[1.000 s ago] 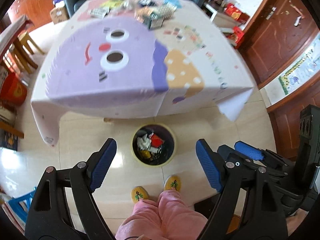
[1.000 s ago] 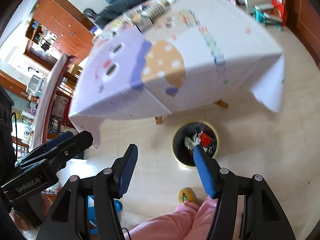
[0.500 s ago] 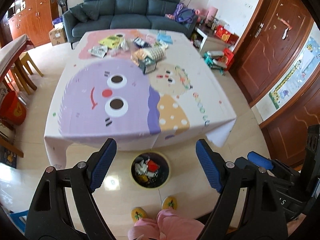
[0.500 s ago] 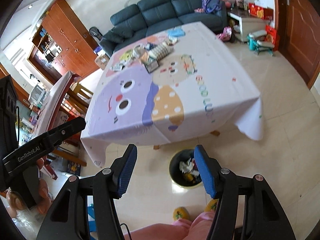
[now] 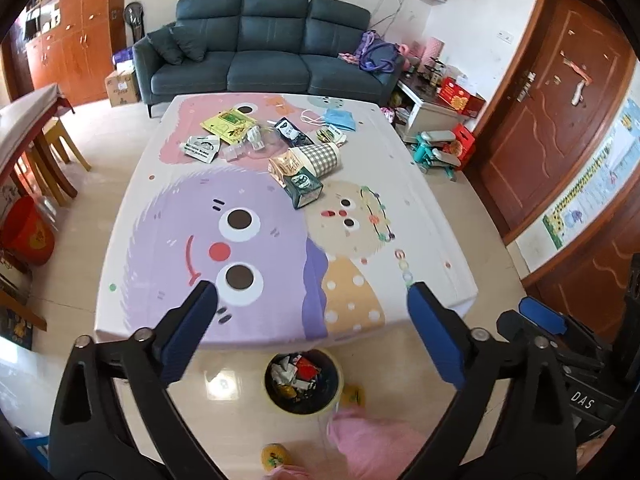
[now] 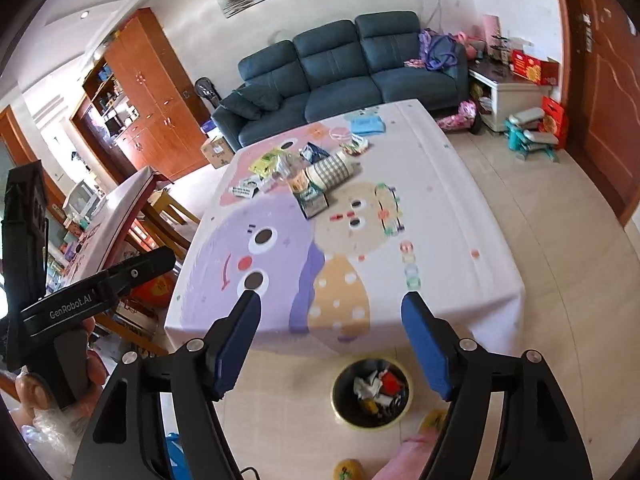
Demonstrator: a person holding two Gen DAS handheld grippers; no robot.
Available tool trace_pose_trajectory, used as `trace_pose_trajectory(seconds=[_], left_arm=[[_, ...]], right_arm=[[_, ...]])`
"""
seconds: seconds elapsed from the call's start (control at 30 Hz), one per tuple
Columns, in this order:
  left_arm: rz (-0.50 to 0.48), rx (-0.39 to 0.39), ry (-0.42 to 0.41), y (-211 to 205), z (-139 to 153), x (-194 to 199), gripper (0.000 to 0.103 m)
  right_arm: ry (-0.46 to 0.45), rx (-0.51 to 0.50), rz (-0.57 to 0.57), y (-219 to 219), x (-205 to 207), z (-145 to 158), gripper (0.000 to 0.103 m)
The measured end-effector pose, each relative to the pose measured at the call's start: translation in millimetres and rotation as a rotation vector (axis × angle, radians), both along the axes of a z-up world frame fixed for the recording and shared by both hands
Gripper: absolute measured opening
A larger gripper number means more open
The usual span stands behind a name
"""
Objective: Collect trash
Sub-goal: 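Move both tools back toward the trash on the table, then grasp the green-and-tan milk carton with the left tool while the right tool grasps the plaid paper cup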
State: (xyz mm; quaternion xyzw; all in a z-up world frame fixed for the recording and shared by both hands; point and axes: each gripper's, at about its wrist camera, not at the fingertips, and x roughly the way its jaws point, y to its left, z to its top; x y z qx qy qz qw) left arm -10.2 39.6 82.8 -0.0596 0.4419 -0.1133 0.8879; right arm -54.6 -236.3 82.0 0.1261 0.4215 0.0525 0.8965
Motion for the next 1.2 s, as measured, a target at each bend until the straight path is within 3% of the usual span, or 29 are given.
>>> trace_pose_trajectory(seconds=[0.2, 0.5, 0.6, 0.83, 1.13, 1.2], left_arm=[[0.068, 0.005, 0.051, -24, -25, 79, 0.100], [0.261, 0.018, 0.222, -64, -85, 229, 0.100], [0.316, 0.045, 0.266, -71, -111, 263, 0.100], [0.376, 0.090, 0.374, -78, -167, 317, 0.100], [0.464, 0.037, 0.505, -61, -215, 334, 0.070], [0.466, -0.016, 0.511, -55, -219, 333, 0.054]], right_arm=[[-0.013, 0.005, 0.096, -23, 94, -11, 0.079], [0.111, 0.058, 0.275, -69, 276, -59, 0.079], [0.152, 0.059, 0.338, -76, 332, -83, 0.079], [0.213, 0.110, 0.381, -78, 414, -131, 0.079], [0.251, 0.149, 0.435, -55, 458, -161, 0.079], [0.257, 0.148, 0.452, -47, 461, -164, 0.079]])
